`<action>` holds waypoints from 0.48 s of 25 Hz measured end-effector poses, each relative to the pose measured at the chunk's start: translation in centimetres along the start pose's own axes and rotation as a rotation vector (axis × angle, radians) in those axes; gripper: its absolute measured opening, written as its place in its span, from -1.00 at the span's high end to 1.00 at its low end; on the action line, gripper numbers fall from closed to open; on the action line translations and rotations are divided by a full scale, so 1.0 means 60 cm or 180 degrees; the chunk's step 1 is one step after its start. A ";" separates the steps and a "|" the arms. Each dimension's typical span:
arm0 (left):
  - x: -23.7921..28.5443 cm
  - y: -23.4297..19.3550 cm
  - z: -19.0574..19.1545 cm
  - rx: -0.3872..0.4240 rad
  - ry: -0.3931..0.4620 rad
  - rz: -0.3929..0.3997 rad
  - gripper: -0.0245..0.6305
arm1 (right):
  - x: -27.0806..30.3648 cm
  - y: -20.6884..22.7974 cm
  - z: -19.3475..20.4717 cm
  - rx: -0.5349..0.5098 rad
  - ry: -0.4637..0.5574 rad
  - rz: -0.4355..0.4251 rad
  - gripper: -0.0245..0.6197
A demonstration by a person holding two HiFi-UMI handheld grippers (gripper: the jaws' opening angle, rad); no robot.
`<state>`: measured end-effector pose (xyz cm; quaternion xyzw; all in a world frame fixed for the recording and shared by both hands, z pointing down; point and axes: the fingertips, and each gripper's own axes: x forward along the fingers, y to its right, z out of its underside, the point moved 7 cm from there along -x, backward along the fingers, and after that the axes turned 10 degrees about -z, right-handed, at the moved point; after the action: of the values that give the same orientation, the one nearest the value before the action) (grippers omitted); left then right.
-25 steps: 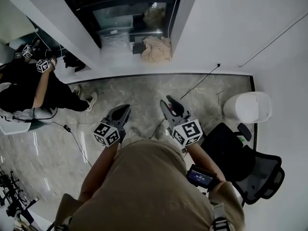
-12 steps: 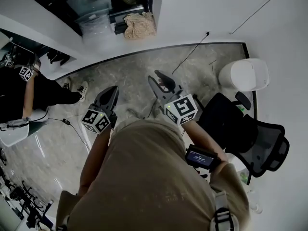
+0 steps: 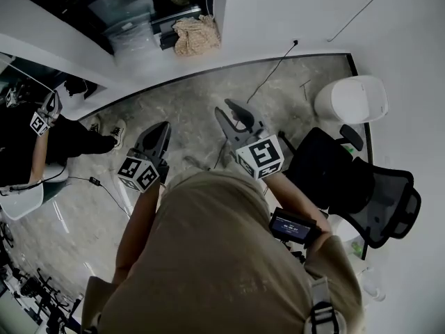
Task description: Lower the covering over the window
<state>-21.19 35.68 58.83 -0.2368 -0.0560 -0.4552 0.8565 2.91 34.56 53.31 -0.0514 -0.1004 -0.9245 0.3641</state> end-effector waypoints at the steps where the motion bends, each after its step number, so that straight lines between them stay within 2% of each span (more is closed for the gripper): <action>1: -0.001 0.001 0.000 -0.0002 0.0001 0.0001 0.89 | -0.001 0.000 0.001 -0.0008 -0.0010 0.0018 0.55; 12: 0.001 0.022 0.000 0.0026 -0.0010 0.0110 0.88 | -0.021 -0.013 -0.019 -0.0156 0.0017 0.0135 0.56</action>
<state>-20.12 36.25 58.37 -0.2349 -0.0551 -0.4397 0.8651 3.25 35.68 51.90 -0.0600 -0.0756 -0.9189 0.3825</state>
